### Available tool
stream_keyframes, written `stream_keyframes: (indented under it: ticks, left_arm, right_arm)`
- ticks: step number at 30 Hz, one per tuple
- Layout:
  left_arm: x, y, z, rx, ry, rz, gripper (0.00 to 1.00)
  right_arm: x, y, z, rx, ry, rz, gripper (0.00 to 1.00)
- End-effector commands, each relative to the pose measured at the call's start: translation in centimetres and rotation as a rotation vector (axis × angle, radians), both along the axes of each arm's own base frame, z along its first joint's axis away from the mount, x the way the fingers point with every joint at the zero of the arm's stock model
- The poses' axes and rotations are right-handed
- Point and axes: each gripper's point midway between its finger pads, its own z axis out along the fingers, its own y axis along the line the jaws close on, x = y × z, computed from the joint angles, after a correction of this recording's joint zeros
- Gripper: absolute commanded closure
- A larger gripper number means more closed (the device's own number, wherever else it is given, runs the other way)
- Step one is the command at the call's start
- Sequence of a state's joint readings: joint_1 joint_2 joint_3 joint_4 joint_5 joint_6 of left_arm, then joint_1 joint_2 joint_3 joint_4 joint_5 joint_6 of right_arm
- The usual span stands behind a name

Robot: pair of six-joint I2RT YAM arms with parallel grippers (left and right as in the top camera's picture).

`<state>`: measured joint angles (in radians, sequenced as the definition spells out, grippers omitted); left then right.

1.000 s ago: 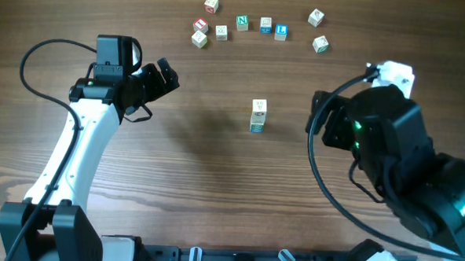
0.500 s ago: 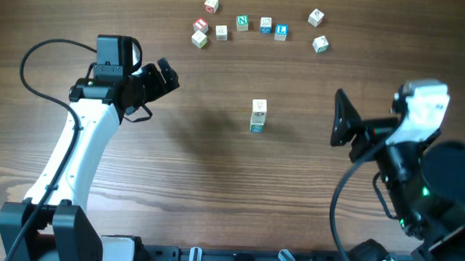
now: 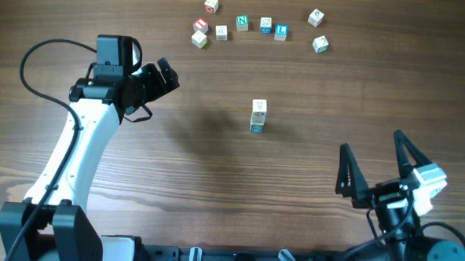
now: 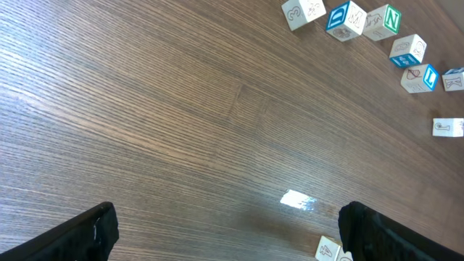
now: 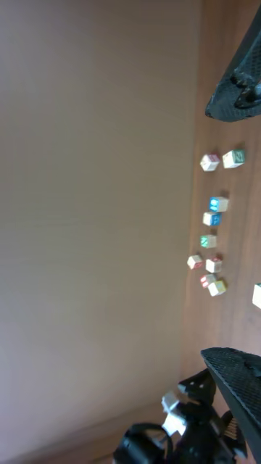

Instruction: Form a tower

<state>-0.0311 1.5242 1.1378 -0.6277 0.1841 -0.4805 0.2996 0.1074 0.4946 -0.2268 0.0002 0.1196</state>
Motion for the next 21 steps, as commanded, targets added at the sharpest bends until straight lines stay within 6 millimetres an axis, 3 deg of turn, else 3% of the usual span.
stream_keyframes:
  ticks: [1,7,12,21]
  left_arm:
    - [-0.1,0.1,-0.1,0.003,0.0,0.001,0.0]
    - [-0.1,0.1,-0.1,0.003,0.0,0.001,0.0]
    - [-0.1,0.1,-0.1,0.003,0.0,0.001,0.0]
    - [-0.1,0.1,-0.1,0.003,0.0,0.001,0.0]
  right_arm:
    - [-0.7,0.2,-0.2,-0.006,-0.054,0.019,0.0]
    - [-0.6,-0.1,-0.9,-0.009,-0.075,0.007,0.0]
    - [-0.5,-0.4,-0.8,-0.123,-0.119,-0.02,0.01]
    - [1.5,-1.0,-2.6,-0.127,-0.227,-0.078,0.0]
